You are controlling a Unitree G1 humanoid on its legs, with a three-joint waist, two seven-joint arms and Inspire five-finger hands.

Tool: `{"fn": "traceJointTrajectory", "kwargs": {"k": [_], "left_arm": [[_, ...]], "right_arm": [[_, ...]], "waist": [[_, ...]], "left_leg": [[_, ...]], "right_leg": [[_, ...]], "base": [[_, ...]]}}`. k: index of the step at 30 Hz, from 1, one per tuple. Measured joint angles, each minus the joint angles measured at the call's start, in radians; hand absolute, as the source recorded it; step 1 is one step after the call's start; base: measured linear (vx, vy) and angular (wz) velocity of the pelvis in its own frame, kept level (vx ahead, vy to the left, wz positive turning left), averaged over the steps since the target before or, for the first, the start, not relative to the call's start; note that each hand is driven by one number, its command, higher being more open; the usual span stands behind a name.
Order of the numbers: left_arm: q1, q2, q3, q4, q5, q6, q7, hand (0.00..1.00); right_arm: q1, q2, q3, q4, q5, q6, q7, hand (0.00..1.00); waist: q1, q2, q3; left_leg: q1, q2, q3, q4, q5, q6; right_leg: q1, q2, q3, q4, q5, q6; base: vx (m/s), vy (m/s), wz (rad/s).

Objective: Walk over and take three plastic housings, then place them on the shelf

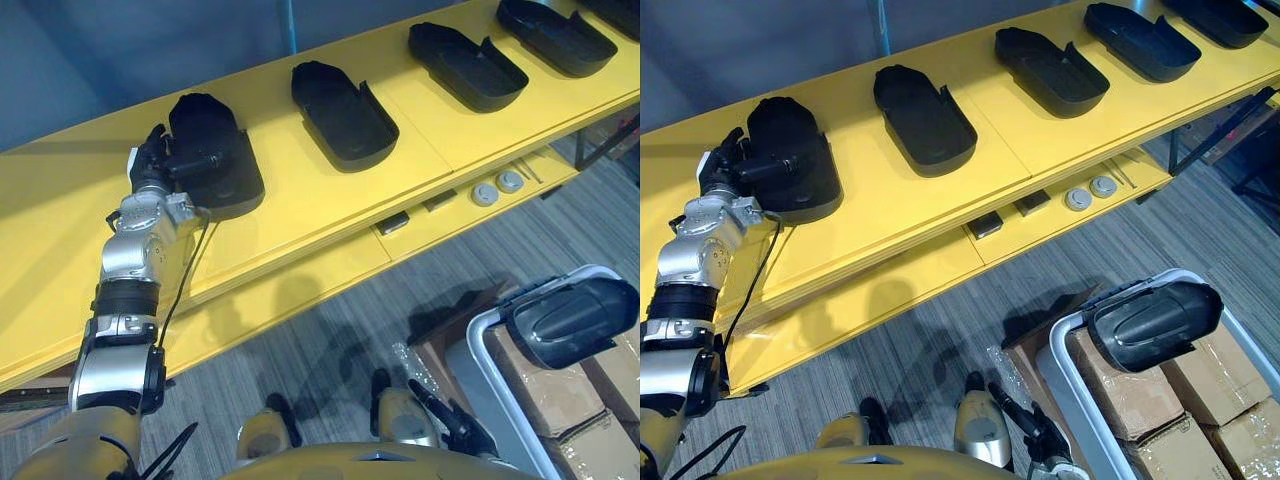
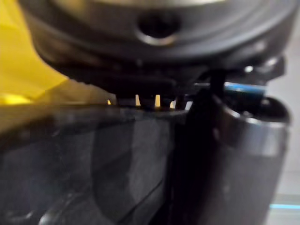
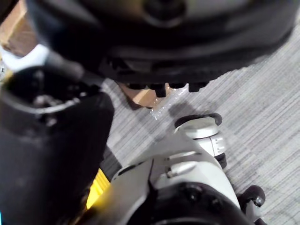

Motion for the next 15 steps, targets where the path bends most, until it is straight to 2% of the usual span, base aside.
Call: {"fn": "traceJointTrajectory", "kwargs": {"k": [5,9,10,15], "left_arm": [[-0.004,0.0,-0.005,0.0,0.108,0.029,-0.031,1.0],[-0.019,0.001,-0.007,0.03,0.232,0.076,-0.065,1.0],[-0.021,0.005,-0.012,0.043,0.302,0.094,-0.073,1.0],[-0.038,0.038,-0.061,0.109,0.449,0.127,-0.114,1.0]], "right_arm": [[0.001,0.0,0.0,0.0,0.0,0.0,-0.003,1.0],[0.005,0.001,0.0,0.011,0.0,0.0,-0.005,1.0],[0.006,0.003,-0.002,0.016,0.0,0.0,-0.006,1.0],[0.008,0.009,-0.015,0.075,0.001,-0.002,-0.008,1.0]], "waist": [[-0.004,0.005,-0.003],[-0.018,0.013,-0.008],[-0.032,0.023,-0.018],[-0.04,0.056,-0.04]], "left_leg": [[0.017,-0.003,0.0,-0.003,0.0,0.0],[0.053,-0.009,-0.001,-0.025,0.012,-0.001],[0.056,-0.012,-0.004,-0.043,0.023,-0.001],[0.089,-0.021,-0.004,-0.109,0.065,-0.007]], "right_leg": [[0.014,-0.002,0.0,0.0,-0.003,0.003],[0.038,-0.003,-0.006,-0.002,-0.008,0.002],[0.037,-0.004,-0.012,-0.005,-0.008,0.002],[0.041,0.0,-0.021,-0.009,-0.007,0.002]], "base": [[0.0,0.0,0.0],[0.0,-0.003,0.01],[-0.01,-0.018,0.05],[-0.01,-0.034,0.02]]}}
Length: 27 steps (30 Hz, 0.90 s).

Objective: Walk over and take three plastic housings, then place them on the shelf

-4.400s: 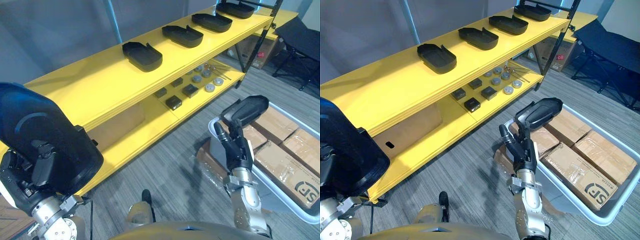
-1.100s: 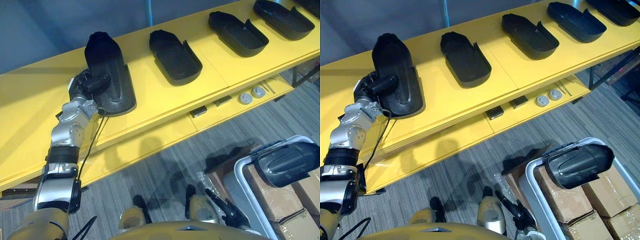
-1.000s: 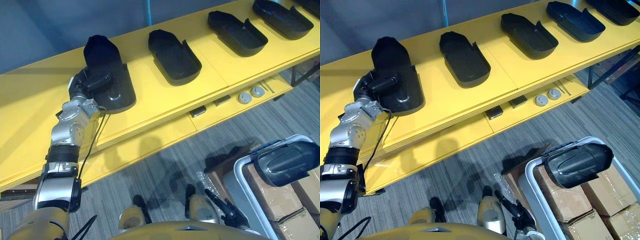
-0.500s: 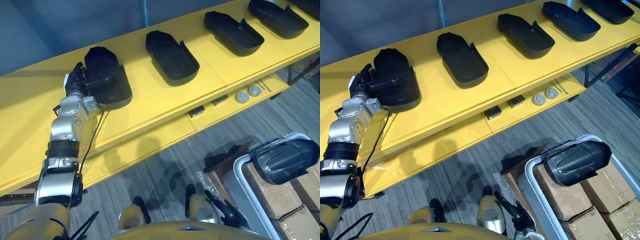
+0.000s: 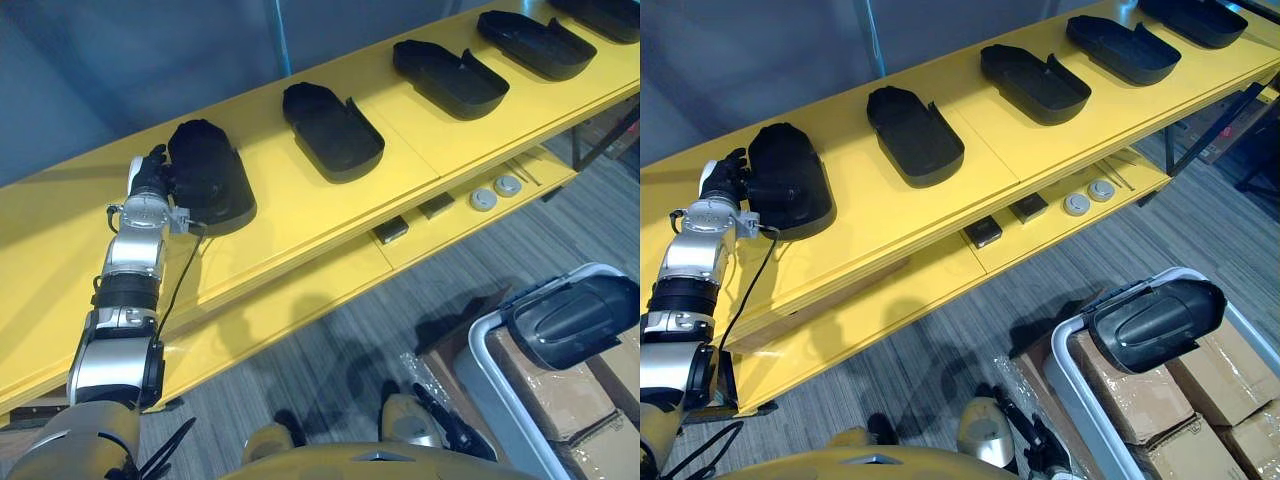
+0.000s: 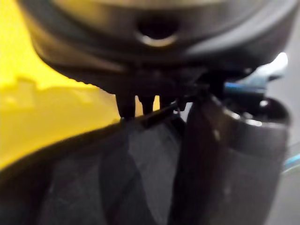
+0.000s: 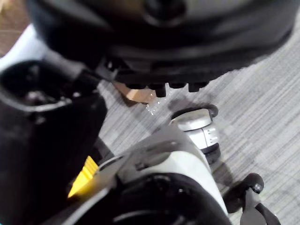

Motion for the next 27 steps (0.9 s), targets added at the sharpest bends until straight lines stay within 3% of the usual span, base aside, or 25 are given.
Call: {"fn": "traceJointTrajectory", "kwargs": {"k": [7,11,14,17,20,22,23,25,27], "left_arm": [[-0.03,0.109,-0.064,0.021,0.048,-0.002,0.007,1.0],[-0.036,0.136,-0.071,0.02,-0.026,-0.057,0.1,1.0],[-0.039,0.136,-0.071,0.019,-0.165,-0.131,0.199,1.0],[-0.039,0.136,-0.07,0.002,-0.284,-0.225,0.262,1.0],[-0.011,0.114,-0.02,-0.104,-0.438,-0.367,0.285,1.0],[0.068,0.058,0.034,-0.271,-0.506,-0.502,0.304,1.0],[0.094,0.039,0.05,-0.311,-0.51,-0.535,0.308,1.0],[0.24,-0.066,0.113,-0.472,-0.512,-0.66,0.314,1.0],[0.364,-0.15,0.138,-0.585,-0.509,-0.727,0.313,1.0]], "right_arm": [[0.002,0.02,-0.05,0.052,0.01,0.001,-0.022,1.0],[0.004,0.02,-0.071,0.063,0.01,-0.002,-0.039,1.0],[0.003,0.022,-0.087,0.074,0.01,-0.004,-0.04,1.0],[0.003,0.026,-0.095,0.075,0.01,-0.004,-0.048,1.0],[-0.007,0.036,-0.135,0.089,-0.003,-0.005,-0.059,1.0],[-0.009,0.039,-0.169,0.097,-0.009,-0.005,-0.068,1.0],[-0.009,0.039,-0.175,0.098,-0.01,-0.005,-0.07,1.0],[-0.01,0.039,-0.19,0.111,-0.006,-0.016,-0.08,1.0],[-0.01,0.046,-0.196,0.115,-0.007,-0.033,-0.081,1.0]], "waist": [[-0.013,0.014,-0.02],[-0.013,0.032,-0.046],[-0.013,0.037,-0.061],[-0.011,0.036,-0.062],[-0.006,0.034,-0.063],[0.001,0.03,-0.068],[0.005,0.029,-0.069],[0.017,0.024,-0.085],[0.036,0.02,-0.092]], "left_leg": [[0.035,-0.004,-0.024,-0.08,0.06,-0.004],[0.036,-0.014,-0.026,-0.119,0.088,0.002],[0.042,-0.02,-0.028,-0.135,0.1,0.005],[0.051,-0.021,-0.03,-0.149,0.112,0.005],[0.051,-0.021,-0.031,-0.168,0.125,0.008],[0.055,-0.024,-0.035,-0.178,0.13,0.008],[0.06,-0.025,-0.034,-0.181,0.13,0.008],[0.067,-0.028,-0.04,-0.19,0.129,0.008],[0.066,-0.03,-0.049,-0.192,0.129,0.008]], "right_leg": [[0.028,0.01,-0.026,-0.023,0.012,0.0],[0.028,0.011,-0.031,-0.051,0.032,0.004],[0.032,0.009,-0.033,-0.063,0.043,0.006],[0.035,0.01,-0.034,-0.064,0.046,0.006],[0.038,0.012,-0.041,-0.083,0.05,0.007],[0.05,0.012,-0.049,-0.096,0.058,0.013],[0.053,0.012,-0.049,-0.097,0.059,0.013],[0.064,0.011,-0.056,-0.098,0.058,0.013],[0.067,0.009,-0.063,-0.1,0.057,0.012]], "base": [[-0.05,-0.034,0.1],[-0.06,0.004,0.04],[-0.05,0.012,0.0],[-0.06,-0.006,0.01],[-0.06,-0.011,0.05],[0.01,0.007,0.05],[0.0,0.0,0.0],[0.03,0.011,0.08],[0.04,0.002,0.12]]}}
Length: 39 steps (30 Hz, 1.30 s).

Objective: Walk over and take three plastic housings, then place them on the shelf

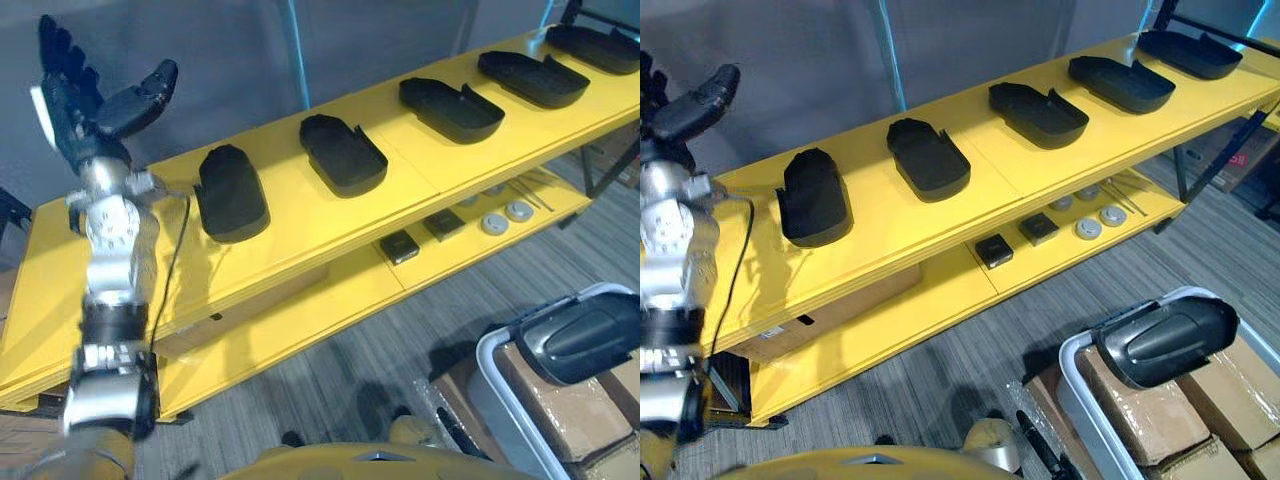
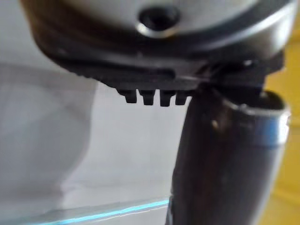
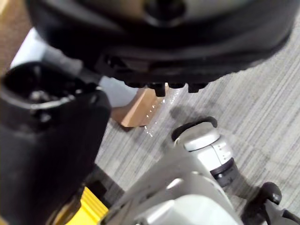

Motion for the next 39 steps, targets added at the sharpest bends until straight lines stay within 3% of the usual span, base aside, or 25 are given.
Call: {"fn": "traceJointTrajectory", "kwargs": {"k": [1,2,4,5,8,9,16,22,25,29,34,39], "left_arm": [[0.079,-0.059,0.006,-0.065,0.006,-0.031,-0.002,1.0],[0.228,-0.158,0.005,-0.152,0.012,-0.066,-0.012,1.0],[0.397,-0.249,0.005,-0.186,0.028,-0.092,-0.038,1.0],[0.484,-0.279,0.008,-0.186,0.043,-0.101,-0.046,1.0],[0.594,-0.292,0.023,-0.185,0.042,-0.111,-0.09,1.0],[0.658,-0.281,0.075,-0.183,0.006,-0.261,-0.337,1.0],[0.658,-0.281,0.073,-0.183,0.006,-0.261,-0.337,1.0],[0.657,-0.282,0.025,-0.183,0.005,-0.261,-0.333,1.0],[0.647,-0.293,-0.015,-0.183,0.006,-0.261,-0.331,1.0],[0.639,-0.312,-0.026,-0.258,0.005,-0.262,-0.321,1.0],[0.641,-0.323,-0.02,-0.361,0.006,-0.286,-0.303,1.0],[0.657,-0.326,-0.012,-0.377,0.006,-0.294,-0.303,1.0]], "right_arm": [[0.0,0.009,-0.002,0.0,-0.002,-0.011,-0.002,1.0],[0.001,0.024,-0.002,0.0,-0.008,-0.021,-0.005,1.0],[0.005,0.031,0.006,0.0,-0.056,-0.031,-0.016,1.0],[0.001,0.032,0.017,0.001,-0.084,-0.032,-0.028,1.0],[-0.009,0.029,0.035,-0.001,-0.116,-0.039,-0.046,1.0],[-0.116,0.009,0.043,-0.01,-0.059,-0.055,-0.085,1.0],[-0.104,0.009,0.042,-0.01,-0.053,-0.055,-0.078,1.0],[-0.061,0.021,0.042,-0.01,0.097,-0.059,0.0,1.0],[-0.026,0.025,0.04,-0.043,0.126,-0.096,-0.001,1.0],[0.077,0.059,0.045,-0.324,0.075,-0.175,-0.105,1.0],[0.121,0.062,0.042,-0.692,0.002,-0.283,-0.221,1.0],[0.12,0.062,0.041,-0.947,-0.042,-0.36,-0.245,1.0]], "waist": [[0.013,-0.004,-0.002],[0.034,-0.014,-0.007],[0.059,-0.029,-0.018],[0.077,-0.042,-0.026],[0.124,-0.063,-0.036],[0.138,-0.096,-0.039],[0.134,-0.095,-0.038],[0.111,-0.1,-0.029],[0.108,-0.098,-0.026],[0.068,-0.105,-0.017],[0.06,-0.103,-0.002],[0.06,-0.099,0.004]], "left_leg": [[-0.002,-0.001,-0.007,0.0,0.0,0.0],[-0.005,-0.002,-0.028,0.001,0.0,0.0],[-0.013,-0.005,-0.063,0.004,-0.001,-0.001],[-0.021,-0.006,-0.084,0.005,-0.001,-0.001],[-0.036,-0.008,-0.121,0.004,0.006,0.002],[-0.033,-0.027,-0.173,-0.023,0.024,0.006],[-0.032,-0.027,-0.169,-0.023,0.022,0.006],[-0.033,-0.024,-0.139,-0.023,0.017,0.006],[-0.032,-0.022,-0.099,-0.023,0.007,0.005],[-0.03,-0.021,-0.073,-0.008,-0.014,0.004],[-0.017,-0.02,-0.046,0.014,-0.041,0.004],[-0.015,-0.02,-0.032,0.014,-0.049,0.002]], "right_leg": [[0.004,-0.001,-0.007,-0.002,-0.001,0.0],[0.019,-0.002,-0.026,-0.009,-0.004,-0.001],[0.042,-0.007,-0.061,-0.017,-0.011,0.002],[0.047,-0.008,-0.08,-0.019,-0.015,0.002],[0.064,-0.009,-0.12,-0.034,-0.019,-0.002],[0.1,-0.012,-0.164,-0.085,-0.007,0.014],[0.098,-0.012,-0.16,-0.085,-0.007,0.013],[0.077,-0.011,-0.129,-0.079,-0.01,0.009],[0.057,-0.011,-0.088,-0.068,-0.004,0.017],[0.05,-0.012,-0.062,-0.067,0.0,0.019],[0.056,-0.014,-0.035,-0.067,0.001,0.02],[0.05,-0.014,-0.02,-0.067,0.001,0.02]], "base": [[0.04,-0.006,0.31],[0.03,-0.007,0.39],[0.02,-0.01,0.58],[0.01,-0.01,0.55],[-0.01,-0.013,0.42],[0.0,-0.002,0.09],[0.0,0.0,-0.01],[0.0,0.002,-0.14],[0.02,0.017,-0.39],[0.03,0.012,-0.18],[0.04,0.019,-0.15],[0.02,0.012,-0.07]]}}
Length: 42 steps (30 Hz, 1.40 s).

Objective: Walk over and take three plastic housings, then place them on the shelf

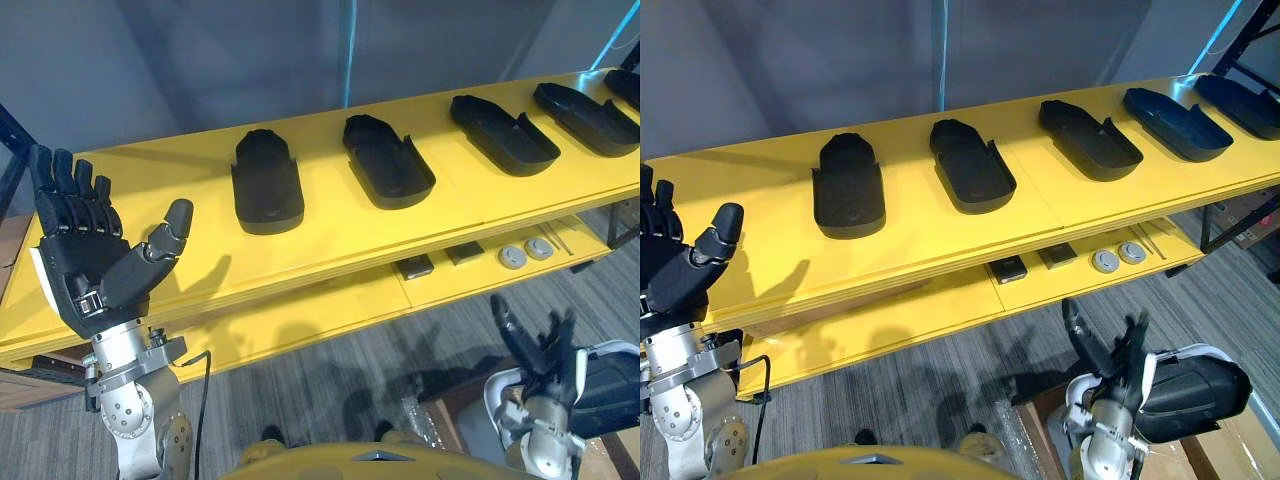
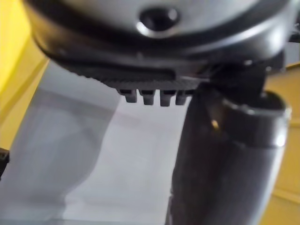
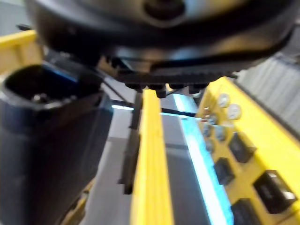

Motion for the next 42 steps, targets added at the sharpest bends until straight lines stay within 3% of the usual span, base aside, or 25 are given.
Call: {"fn": "traceJointTrajectory", "kwargs": {"k": [3,7,13,17,20,24,38,42], "left_arm": [[0.022,-0.008,0.003,-0.029,-0.003,0.0,0.001,1.0],[0.021,-0.016,0.01,-0.065,-0.005,0.0,-0.001,1.0],[0.018,-0.016,0.008,-0.076,-0.005,0.001,-0.009,1.0],[0.015,-0.016,0.007,-0.076,-0.005,0.001,-0.023,1.0],[-0.001,-0.015,0.007,-0.092,-0.004,-0.004,-0.003,1.0],[-0.05,-0.013,0.005,-0.108,0.002,-0.007,0.052,1.0],[-0.058,-0.011,-0.004,-0.108,0.011,-0.007,0.103,1.0],[-0.057,-0.011,-0.002,-0.108,0.075,-0.007,0.129,1.0]], "right_arm": [[0.002,-0.001,-0.01,-0.134,0.006,-0.038,0.045,1.0],[-0.003,-0.016,0.007,-0.254,0.135,-0.057,0.228,1.0],[-0.054,-0.108,0.15,-0.299,0.207,-0.022,0.403,1.0],[-0.092,-0.145,0.19,-0.299,0.201,0.017,0.417,1.0],[-0.186,-0.206,0.19,-0.299,0.202,0.023,0.413,1.0],[-0.287,-0.218,0.213,-0.299,0.2,0.023,0.402,1.0],[-0.285,-0.245,0.232,-0.299,0.199,0.045,0.396,1.0],[-0.288,-0.245,0.223,-0.299,0.199,0.045,0.395,1.0]], "waist": [[-0.001,-0.002,0.004],[-0.001,-0.004,0.008],[0.002,0.006,0.022],[0.017,0.013,0.04],[0.026,0.029,0.112],[0.027,0.02,0.18],[0.026,0.017,0.183],[0.027,0.017,0.183]], "left_leg": [[0.0,-0.001,0.004,0.0,-0.005,-0.001],[-0.002,-0.001,0.004,0.008,-0.012,-0.001],[-0.018,-0.002,-0.018,0.013,-0.012,0.0],[-0.067,0.001,-0.053,0.069,-0.024,0.004],[-0.166,0.019,-0.082,0.22,-0.076,0.014],[-0.233,0.022,-0.088,0.272,-0.08,0.02],[-0.26,0.021,-0.088,0.279,-0.081,0.025],[-0.254,0.017,-0.09,0.27,-0.076,0.027]], "right_leg": [[-0.002,0.0,0.005,0.0,0.0,0.0],[-0.002,-0.001,0.007,-0.001,0.0,0.0],[-0.004,-0.002,-0.007,-0.002,0.0,0.0],[-0.009,-0.006,-0.03,0.003,-0.001,-0.002],[-0.062,-0.011,-0.026,0.067,-0.01,-0.014],[-0.115,-0.016,-0.017,0.087,-0.01,-0.015],[-0.138,-0.016,-0.011,0.09,-0.007,-0.01],[-0.136,-0.019,-0.013,0.091,-0.008,-0.011]], "base": [[0.02,0.007,-0.03],[0.0,0.0,0.0],[-0.01,-0.004,0.06],[-0.02,-0.006,0.28],[-0.08,0.023,0.14],[-0.14,0.012,0.01],[-0.02,0.001,0.0],[0.0,0.0,0.0]]}}
